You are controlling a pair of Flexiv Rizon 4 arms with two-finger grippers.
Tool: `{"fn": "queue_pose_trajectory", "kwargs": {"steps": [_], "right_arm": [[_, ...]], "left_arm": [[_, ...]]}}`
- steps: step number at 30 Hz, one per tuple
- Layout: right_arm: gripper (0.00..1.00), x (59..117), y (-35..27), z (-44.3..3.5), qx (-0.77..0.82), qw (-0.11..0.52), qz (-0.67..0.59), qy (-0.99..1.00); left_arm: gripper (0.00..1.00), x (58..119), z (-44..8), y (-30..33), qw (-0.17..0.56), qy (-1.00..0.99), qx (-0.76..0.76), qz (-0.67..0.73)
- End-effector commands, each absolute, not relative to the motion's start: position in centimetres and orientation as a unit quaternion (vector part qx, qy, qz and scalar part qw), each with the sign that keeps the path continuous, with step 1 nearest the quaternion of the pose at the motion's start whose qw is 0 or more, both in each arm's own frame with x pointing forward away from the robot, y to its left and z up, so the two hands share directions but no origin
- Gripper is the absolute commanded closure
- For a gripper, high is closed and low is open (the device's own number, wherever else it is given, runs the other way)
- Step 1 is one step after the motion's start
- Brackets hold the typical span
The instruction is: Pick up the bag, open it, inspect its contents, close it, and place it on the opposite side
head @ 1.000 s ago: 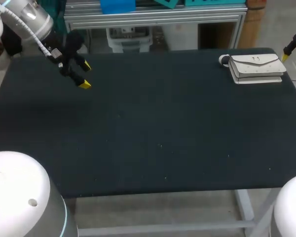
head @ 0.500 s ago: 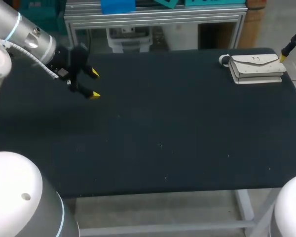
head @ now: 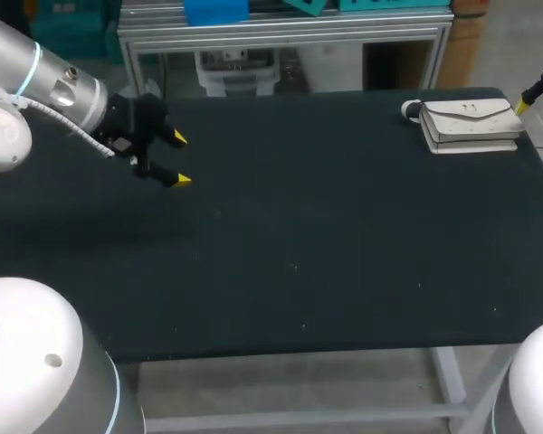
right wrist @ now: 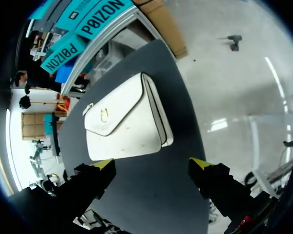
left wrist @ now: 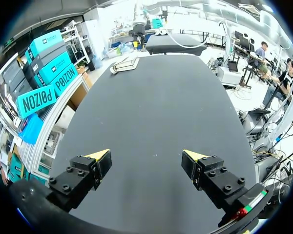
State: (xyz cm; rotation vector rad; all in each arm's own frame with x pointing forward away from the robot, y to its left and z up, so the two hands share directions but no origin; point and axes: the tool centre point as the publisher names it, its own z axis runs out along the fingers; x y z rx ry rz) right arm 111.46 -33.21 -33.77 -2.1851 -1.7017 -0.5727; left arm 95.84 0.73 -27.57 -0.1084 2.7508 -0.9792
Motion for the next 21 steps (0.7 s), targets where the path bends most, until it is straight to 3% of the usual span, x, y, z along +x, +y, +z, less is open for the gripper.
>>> {"fn": "queue_pose_trajectory", "kwargs": {"steps": [1,21], "right_arm": [[0.00,112.8,-33.7,-34.5,-0.749,0.208,-0.176,-0.604],[0.00,114.9,-32.8,-37.0,-0.743,0.229,-0.175,-0.604]], "left_arm": [[0.00,96.5,-28.0,0.5,0.104,0.937,-0.035,-0.332],[0.00,97.2,-30.4,0.5,0.023,0.948,-0.006,-0.317]]}}
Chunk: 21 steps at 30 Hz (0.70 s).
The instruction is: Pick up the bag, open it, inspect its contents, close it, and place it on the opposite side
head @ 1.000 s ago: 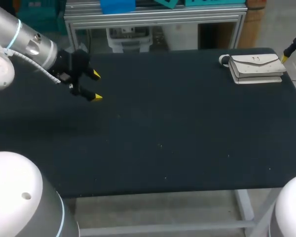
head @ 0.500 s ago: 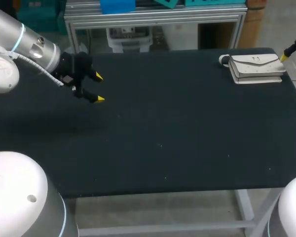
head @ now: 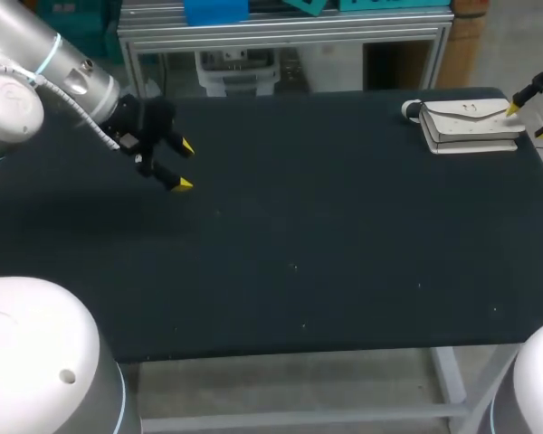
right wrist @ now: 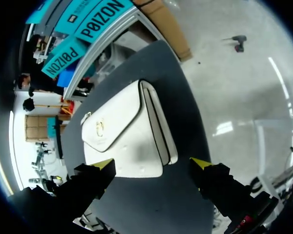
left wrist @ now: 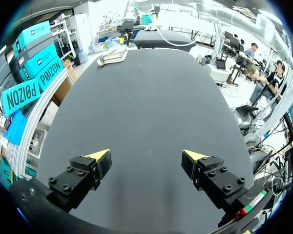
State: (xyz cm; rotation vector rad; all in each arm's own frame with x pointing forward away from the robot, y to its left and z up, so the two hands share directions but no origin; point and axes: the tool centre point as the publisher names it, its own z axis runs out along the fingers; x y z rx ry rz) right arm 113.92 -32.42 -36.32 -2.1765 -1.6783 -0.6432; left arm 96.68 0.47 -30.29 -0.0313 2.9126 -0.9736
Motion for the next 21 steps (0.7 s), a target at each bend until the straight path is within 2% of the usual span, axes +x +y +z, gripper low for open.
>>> {"fn": "queue_pose_trajectory", "kwargs": {"steps": [1,4,8,10,16,21], "right_arm": [[0.00,115.0,-32.8,-37.1,-0.743,0.232,-0.177,-0.603],[0.03,115.3,-32.6,-37.5,-0.742,0.238,-0.181,-0.600],[0.26,115.7,-32.0,-37.4,-0.739,0.242,-0.182,-0.602],[0.34,115.9,-31.8,-37.4,-0.737,0.243,-0.183,-0.603],[0.41,116.3,-31.7,-37.6,-0.736,0.247,-0.185,-0.603],[0.59,116.9,-31.6,-37.9,-0.734,0.254,-0.195,-0.599]], "left_arm": [[0.00,97.2,-30.4,0.5,0.023,0.948,-0.006,-0.317],[0.00,97.2,-30.4,0.5,0.023,0.948,-0.006,-0.317],[0.00,97.2,-30.4,0.5,0.023,0.948,-0.006,-0.317],[0.00,97.2,-30.4,0.5,0.023,0.948,-0.006,-0.317],[0.00,97.2,-30.4,0.5,0.023,0.948,-0.006,-0.317],[0.00,97.2,-30.4,0.5,0.023,0.948,-0.006,-0.317]]}}
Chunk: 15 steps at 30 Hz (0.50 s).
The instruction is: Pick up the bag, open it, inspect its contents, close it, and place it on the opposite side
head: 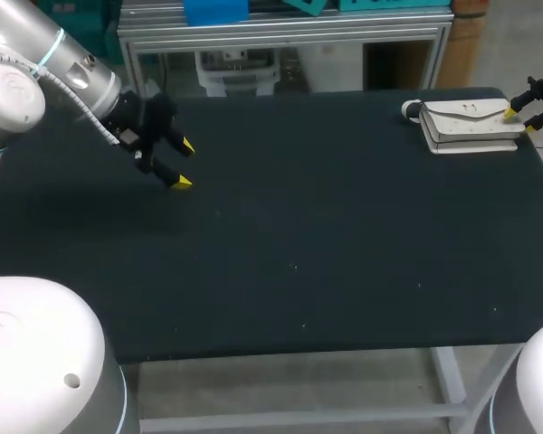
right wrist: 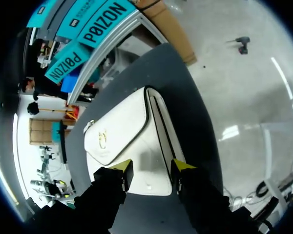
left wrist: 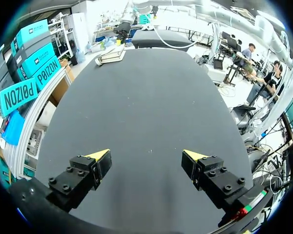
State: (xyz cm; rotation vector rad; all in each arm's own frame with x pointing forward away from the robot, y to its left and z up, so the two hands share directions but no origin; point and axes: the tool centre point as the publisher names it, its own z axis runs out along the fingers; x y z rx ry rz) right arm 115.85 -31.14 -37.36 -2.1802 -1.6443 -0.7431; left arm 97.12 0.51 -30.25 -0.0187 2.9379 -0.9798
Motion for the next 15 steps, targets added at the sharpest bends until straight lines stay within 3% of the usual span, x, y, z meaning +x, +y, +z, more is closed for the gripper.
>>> {"fn": "queue_pose_trajectory", "kwargs": {"steps": [1,2,3,15], "right_arm": [[0.66,117.0,-31.5,-38.0,-0.733,0.256,-0.197,-0.598],[0.89,117.1,-31.3,-38.1,-0.733,0.256,-0.197,-0.598],[1.00,117.1,-31.1,-38.1,-0.729,0.261,-0.204,-0.599],[1.00,114.7,-26.7,-37.3,-0.701,0.276,-0.238,-0.614]], "left_arm": [[0.00,97.2,-30.4,0.5,0.023,0.948,-0.006,-0.317],[0.00,97.2,-30.4,0.5,0.023,0.948,-0.006,-0.317],[0.00,97.2,-30.4,0.5,0.023,0.948,-0.006,-0.317],[0.00,97.2,-30.4,0.5,0.023,0.948,-0.006,-0.317]]}}
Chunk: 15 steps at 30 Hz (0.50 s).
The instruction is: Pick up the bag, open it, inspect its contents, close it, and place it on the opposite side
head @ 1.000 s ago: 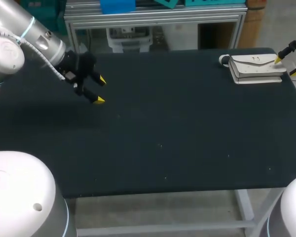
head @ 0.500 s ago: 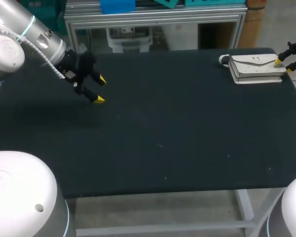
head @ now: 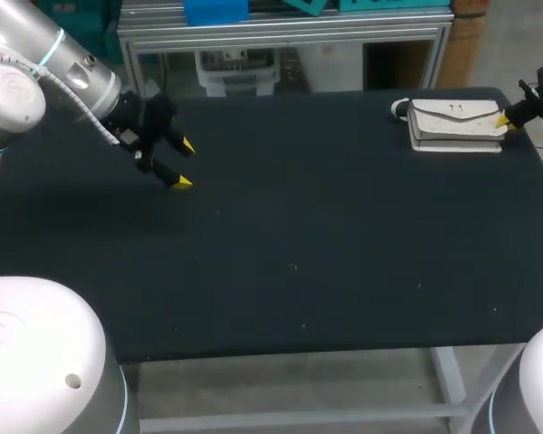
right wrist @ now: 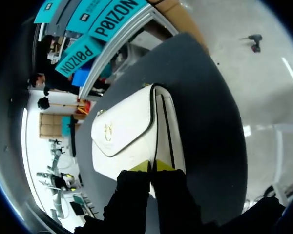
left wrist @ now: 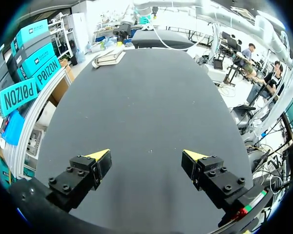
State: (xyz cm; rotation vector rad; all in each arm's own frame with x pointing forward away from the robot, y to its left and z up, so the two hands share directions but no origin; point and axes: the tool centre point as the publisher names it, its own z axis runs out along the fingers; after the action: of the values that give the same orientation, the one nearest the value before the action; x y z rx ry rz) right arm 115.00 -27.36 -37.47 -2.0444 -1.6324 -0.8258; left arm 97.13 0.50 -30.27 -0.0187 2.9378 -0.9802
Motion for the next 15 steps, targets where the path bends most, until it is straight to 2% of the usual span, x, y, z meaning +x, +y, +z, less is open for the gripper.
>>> {"fn": "queue_pose_trajectory", "kwargs": {"steps": [1,15], "right_arm": [[1.00,114.4,-26.3,-37.2,-0.699,0.278,-0.242,-0.613],[1.00,108.3,-16.8,-36.7,-0.662,0.307,-0.270,-0.628]], "left_arm": [[0.00,97.2,-30.4,0.5,0.023,0.948,-0.006,-0.317],[0.00,97.2,-30.4,0.5,0.023,0.948,-0.006,-0.317]]}}
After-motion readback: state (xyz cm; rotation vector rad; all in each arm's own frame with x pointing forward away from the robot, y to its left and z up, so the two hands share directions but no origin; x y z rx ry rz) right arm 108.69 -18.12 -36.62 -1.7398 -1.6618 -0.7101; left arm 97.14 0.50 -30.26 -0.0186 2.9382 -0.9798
